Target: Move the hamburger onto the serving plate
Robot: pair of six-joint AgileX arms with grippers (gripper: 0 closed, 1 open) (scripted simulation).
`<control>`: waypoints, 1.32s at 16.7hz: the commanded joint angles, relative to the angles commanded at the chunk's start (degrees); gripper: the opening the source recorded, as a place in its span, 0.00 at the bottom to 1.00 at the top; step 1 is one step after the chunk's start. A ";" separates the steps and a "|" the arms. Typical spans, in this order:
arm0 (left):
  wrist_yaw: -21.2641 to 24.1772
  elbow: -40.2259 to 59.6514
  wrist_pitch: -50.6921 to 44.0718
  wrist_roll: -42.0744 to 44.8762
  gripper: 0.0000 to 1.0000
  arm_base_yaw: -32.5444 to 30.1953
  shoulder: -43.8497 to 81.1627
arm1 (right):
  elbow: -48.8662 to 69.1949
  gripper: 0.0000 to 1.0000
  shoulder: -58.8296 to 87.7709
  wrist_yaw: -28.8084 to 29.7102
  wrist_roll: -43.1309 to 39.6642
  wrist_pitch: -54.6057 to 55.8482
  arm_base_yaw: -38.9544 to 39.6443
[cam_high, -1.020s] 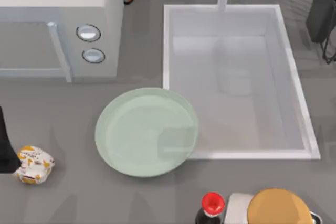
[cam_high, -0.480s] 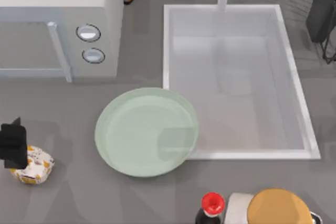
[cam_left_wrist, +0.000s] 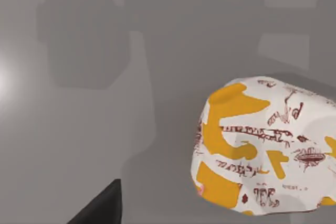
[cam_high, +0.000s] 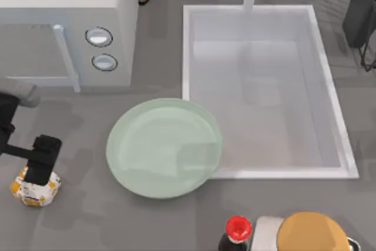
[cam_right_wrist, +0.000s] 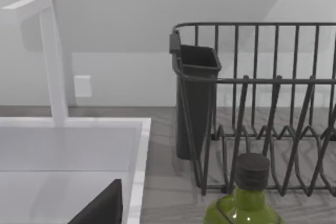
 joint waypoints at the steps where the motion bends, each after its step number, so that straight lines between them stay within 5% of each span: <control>1: 0.00 2.40 -2.33 0.51 1.00 -0.34 4.20 | 0.00 1.00 0.00 0.00 0.00 0.00 0.00; 6: -0.02 10.04 -9.75 2.15 1.00 -1.43 16.85 | 0.00 1.00 0.00 0.00 0.00 0.00 0.00; 13: -0.03 10.28 -9.97 2.24 1.00 -1.24 17.62 | 0.00 1.00 0.00 0.00 0.00 0.00 0.00; 22: 0.00 1.49 8.45 2.57 1.00 -1.34 27.06 | 0.00 1.00 0.00 0.00 0.00 0.00 0.00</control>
